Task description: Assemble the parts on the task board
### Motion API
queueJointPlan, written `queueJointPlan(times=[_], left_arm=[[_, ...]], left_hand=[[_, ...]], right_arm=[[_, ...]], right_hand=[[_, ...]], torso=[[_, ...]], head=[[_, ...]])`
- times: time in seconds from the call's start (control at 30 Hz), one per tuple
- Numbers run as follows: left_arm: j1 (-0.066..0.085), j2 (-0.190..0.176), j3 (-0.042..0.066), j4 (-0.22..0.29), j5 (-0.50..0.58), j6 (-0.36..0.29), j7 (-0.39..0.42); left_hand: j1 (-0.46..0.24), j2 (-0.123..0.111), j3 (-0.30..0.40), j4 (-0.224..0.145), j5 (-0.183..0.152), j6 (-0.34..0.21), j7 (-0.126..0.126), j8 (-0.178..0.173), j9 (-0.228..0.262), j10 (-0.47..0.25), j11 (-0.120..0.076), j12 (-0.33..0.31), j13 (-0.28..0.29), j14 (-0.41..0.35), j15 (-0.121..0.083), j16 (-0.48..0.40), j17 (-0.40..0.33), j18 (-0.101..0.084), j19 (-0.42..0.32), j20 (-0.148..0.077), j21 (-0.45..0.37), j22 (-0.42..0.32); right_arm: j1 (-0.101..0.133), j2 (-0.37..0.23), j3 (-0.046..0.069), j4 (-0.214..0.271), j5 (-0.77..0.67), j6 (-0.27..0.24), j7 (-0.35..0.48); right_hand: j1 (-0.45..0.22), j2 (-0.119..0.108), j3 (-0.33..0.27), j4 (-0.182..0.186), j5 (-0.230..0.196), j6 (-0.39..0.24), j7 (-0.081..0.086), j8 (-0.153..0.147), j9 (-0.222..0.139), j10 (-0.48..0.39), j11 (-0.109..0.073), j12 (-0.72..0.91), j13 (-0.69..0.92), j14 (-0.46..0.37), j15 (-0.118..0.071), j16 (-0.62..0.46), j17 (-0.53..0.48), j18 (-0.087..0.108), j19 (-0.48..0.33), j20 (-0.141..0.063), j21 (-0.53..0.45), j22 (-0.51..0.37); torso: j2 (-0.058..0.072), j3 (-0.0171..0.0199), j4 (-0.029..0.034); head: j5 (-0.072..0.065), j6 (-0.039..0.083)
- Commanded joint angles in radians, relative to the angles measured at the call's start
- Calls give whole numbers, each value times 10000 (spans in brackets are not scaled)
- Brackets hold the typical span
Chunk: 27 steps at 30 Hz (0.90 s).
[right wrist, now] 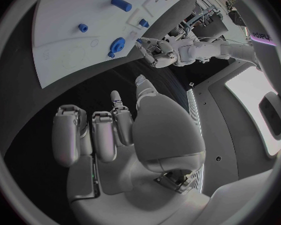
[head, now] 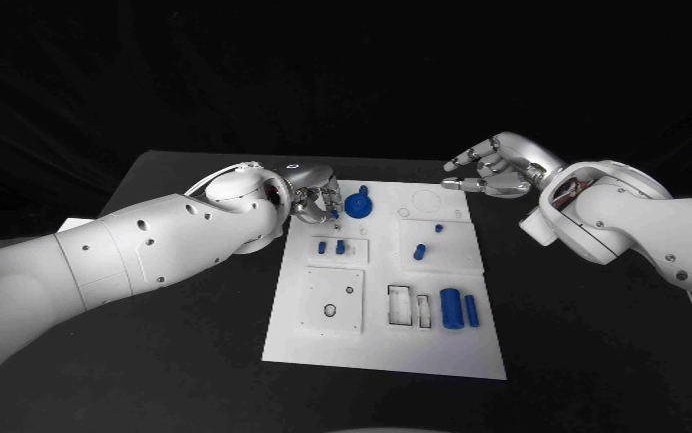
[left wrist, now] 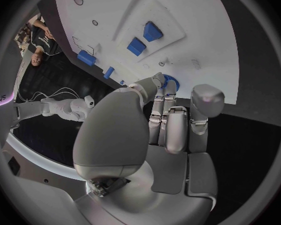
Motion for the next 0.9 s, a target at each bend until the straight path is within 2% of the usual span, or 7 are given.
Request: queueJointPlan(times=[0.03,0.37,0.9], left_arm=[[-8,88,-13,-70,117,153,-56],[-43,199,-52,-196,120,371,-104],[-47,172,-72,-119,116,738,-132]], left_hand=[[-106,7,26,-16,32,19,56,-74,-6,80,7,-32,15,427,61,58,-16,-152,237,4,26,2],[-145,-6,23,-21,31,26,59,-91,-12,97,8,-64,18,424,62,58,-24,-151,234,7,26,7],[-183,-7,22,-50,31,79,46,-101,-12,178,-9,-97,39,421,54,64,-28,-151,231,7,44,31]], right_arm=[[-12,14,0,1,-27,135,65],[-17,13,0,5,-27,135,66],[-18,8,0,9,-28,145,67]], right_hand=[[-9,49,-58,6,4,-35,-30,58,9,-42,7,20,1168,737,6,-51,1341,138,-21,-1,-61,10],[-9,49,-58,6,4,-35,-30,58,9,-42,7,20,1168,737,6,-51,1341,138,-21,-1,-61,10],[-4,57,-65,2,-3,-33,-31,59,9,-40,6,23,1169,737,5,-52,1340,139,-22,-2,-65,5]], torso=[[3,8,-16],[-3,18,-15],[-1,2,-8]], head=[[18,-7],[6,-36],[-17,-57]])
